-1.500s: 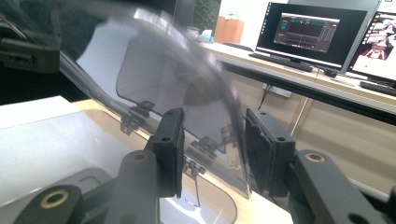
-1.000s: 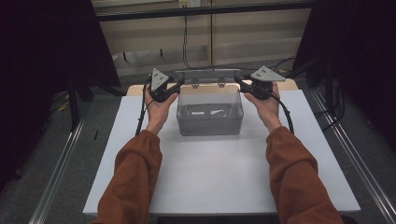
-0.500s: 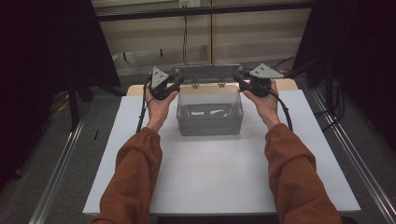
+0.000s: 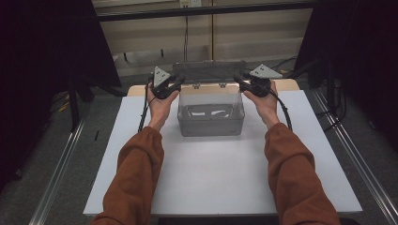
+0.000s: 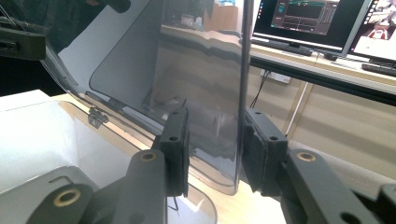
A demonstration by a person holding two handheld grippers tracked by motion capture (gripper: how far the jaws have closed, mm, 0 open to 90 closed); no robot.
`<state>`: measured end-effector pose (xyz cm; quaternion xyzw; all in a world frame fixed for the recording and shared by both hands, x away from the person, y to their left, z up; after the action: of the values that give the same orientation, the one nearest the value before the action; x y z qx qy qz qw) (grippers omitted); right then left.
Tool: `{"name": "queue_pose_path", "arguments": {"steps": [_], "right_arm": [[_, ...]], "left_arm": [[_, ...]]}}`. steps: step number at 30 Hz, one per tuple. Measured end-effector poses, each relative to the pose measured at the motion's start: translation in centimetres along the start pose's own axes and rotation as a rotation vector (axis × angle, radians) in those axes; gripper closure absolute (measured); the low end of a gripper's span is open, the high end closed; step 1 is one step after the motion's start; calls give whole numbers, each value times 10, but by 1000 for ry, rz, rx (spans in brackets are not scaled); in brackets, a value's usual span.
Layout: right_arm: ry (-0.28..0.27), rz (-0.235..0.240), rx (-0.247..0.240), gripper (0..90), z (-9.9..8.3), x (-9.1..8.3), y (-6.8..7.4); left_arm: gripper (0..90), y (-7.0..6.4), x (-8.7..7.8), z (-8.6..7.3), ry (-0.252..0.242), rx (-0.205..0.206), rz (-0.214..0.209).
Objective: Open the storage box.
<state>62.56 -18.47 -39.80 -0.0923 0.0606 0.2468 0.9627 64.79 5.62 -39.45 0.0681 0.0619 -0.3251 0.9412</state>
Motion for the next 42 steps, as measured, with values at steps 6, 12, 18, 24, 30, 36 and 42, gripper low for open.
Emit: {"name": "queue_pose_path", "arguments": {"steps": [6, 12, 18, 24, 30, 36, 42], "right_arm": [[6, 3, 5, 634, -4, 4, -1], [27, -5, 6, 620, -9, 9, -2], [32, -1, 8, 619, -8, 13, -3], [36, -8, 25, 635, -13, 14, -6], [59, -15, 17, 617, -20, 19, -7], [63, -18, 29, 574, -21, 21, -8], [70, -15, 49, 546, -20, 24, -10]], "left_arm": [[654, 2, 5, -4, 17, 32, 3], [660, 4, 8, -5, 17, 21, 2], [637, 9, 12, -13, 32, 2, 18], [635, 10, 16, -16, 42, 4, 22], [646, 6, 21, -16, 57, 31, 9], [650, 7, 24, -16, 56, 15, 8], [650, 8, 25, -16, 65, 14, 10]]}}
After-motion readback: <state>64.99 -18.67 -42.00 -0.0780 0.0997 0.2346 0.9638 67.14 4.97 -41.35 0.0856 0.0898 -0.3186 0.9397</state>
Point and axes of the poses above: each handheld gripper's, and its own axes: x roughly forward along the jaws, z roughly out of its top, y roughly to its left, the point moved 10 cm from there along x, roughly forward along the jaws, and after that the axes turned 1 degree about -x, right-handed, at the moved point
